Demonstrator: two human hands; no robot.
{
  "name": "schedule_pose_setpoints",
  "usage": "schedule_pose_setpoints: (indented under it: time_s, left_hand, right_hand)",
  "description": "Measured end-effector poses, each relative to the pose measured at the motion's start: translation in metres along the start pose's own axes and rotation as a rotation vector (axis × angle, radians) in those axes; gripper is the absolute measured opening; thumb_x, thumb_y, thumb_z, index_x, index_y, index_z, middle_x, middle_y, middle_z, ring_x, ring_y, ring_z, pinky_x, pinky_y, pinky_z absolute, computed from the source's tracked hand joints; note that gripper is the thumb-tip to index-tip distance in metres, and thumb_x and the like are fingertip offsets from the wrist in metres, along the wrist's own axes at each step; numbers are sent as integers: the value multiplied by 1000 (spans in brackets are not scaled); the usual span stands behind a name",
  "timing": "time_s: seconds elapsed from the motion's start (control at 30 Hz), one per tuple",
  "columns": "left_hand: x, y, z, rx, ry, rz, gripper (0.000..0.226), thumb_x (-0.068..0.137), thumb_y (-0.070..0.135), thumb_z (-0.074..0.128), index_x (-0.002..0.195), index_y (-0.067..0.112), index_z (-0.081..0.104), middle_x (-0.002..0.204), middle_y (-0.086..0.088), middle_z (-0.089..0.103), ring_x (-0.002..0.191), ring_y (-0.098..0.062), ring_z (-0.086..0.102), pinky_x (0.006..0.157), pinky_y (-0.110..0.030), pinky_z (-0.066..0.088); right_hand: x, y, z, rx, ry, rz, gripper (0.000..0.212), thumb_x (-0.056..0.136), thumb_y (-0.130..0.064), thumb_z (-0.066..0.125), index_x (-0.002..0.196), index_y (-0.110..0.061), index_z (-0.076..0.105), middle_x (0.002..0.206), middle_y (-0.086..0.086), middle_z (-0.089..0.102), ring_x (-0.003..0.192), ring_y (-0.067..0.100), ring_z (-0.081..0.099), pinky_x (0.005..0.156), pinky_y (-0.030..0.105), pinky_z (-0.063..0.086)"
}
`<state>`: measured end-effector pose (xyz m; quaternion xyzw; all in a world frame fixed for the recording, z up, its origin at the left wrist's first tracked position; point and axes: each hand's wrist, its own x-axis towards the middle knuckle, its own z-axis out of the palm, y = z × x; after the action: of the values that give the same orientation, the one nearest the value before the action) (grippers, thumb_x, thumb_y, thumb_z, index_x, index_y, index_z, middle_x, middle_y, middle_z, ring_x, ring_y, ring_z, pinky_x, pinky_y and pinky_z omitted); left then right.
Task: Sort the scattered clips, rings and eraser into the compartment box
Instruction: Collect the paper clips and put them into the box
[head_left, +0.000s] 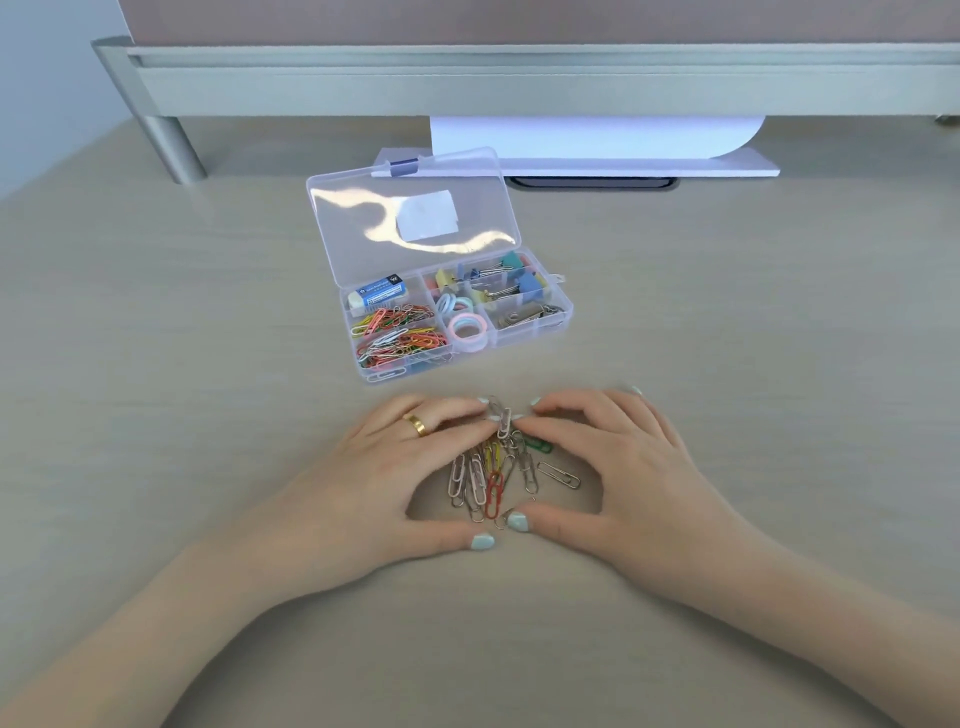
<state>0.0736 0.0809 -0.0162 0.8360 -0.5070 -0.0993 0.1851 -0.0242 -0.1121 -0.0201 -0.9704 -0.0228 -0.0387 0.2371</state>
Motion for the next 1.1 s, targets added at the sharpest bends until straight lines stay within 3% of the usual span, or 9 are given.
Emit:
schedule_pose_setpoints:
  time_s: [0.1, 0.2, 0.3, 0.37, 0.47, 0.6, 0.87, 0.97, 1.1]
  left_hand:
    - [5, -2, 4, -66, 111, -21, 62, 70, 69, 43, 123, 38, 48, 118, 29, 38, 112, 10, 29, 94, -1, 16]
    - [7, 0, 9, -156, 215, -46, 39, 74, 53, 47, 106, 34, 59, 104, 25, 47, 98, 6, 44, 85, -7, 32]
    - [10, 6, 13, -225, 293, -60, 26, 76, 43, 47, 92, 30, 62, 91, 19, 51, 80, 4, 50, 71, -9, 39]
    - [11, 10, 15, -221, 333, -68, 24, 77, 39, 45, 87, 27, 63, 83, 14, 51, 73, 6, 48, 66, -7, 38]
    - [13, 12, 17, -130, 353, -80, 21, 80, 37, 42, 86, 28, 60, 85, 13, 53, 72, 5, 46, 65, -9, 37]
    - [15, 12, 17, 7, 348, -88, 23, 84, 34, 39, 85, 24, 60, 80, 7, 57, 73, -5, 48, 63, -20, 38]
    - [13, 3, 10, -137, 381, -91, 6, 82, 32, 52, 81, 31, 57, 76, 15, 49, 68, 14, 41, 63, -1, 30]
    - [11, 2, 7, -172, 398, -116, 7, 79, 23, 57, 76, 29, 59, 76, 12, 52, 66, 10, 43, 61, -3, 31]
    - [10, 1, 3, -190, 420, -155, 7, 78, 21, 57, 73, 23, 62, 73, 13, 51, 65, 5, 44, 60, -5, 31]
  right_hand:
    - [10, 5, 2, 75, 53, -32, 54, 66, -67, 43, 113, -43, 56, 110, -25, 45, 107, 0, 35, 101, 21, 23]
    - [22, 8, 2, 142, 90, -49, 31, 71, -53, 58, 98, -40, 65, 93, -22, 50, 90, 1, 43, 85, 19, 32]
    - [32, 9, 0, 212, 104, -80, 10, 75, -35, 69, 85, -33, 70, 83, -20, 53, 80, -1, 48, 76, 22, 38]
    - [35, 9, -1, 237, 95, -89, 5, 76, -27, 71, 81, -29, 71, 79, -19, 55, 76, 0, 49, 70, 17, 37]
    - [37, 10, 0, 228, 88, -115, 5, 78, -28, 67, 81, -27, 71, 79, -15, 56, 70, -3, 49, 62, 14, 39]
    - [37, 10, 2, 100, 108, -176, 23, 81, -39, 50, 81, -27, 69, 80, -10, 60, 67, -1, 45, 61, 18, 39]
    - [44, 6, 6, -82, 140, -200, 23, 82, -29, 39, 77, -20, 60, 74, -5, 57, 65, 18, 55, 66, 25, 35]
    - [42, 6, 7, -66, 126, -203, 24, 84, -30, 37, 78, -20, 57, 76, -5, 56, 65, 18, 54, 60, 25, 39]
    - [42, 8, 6, -8, 113, -228, 25, 85, -29, 37, 78, -16, 57, 76, -1, 55, 66, 18, 52, 66, 27, 38]
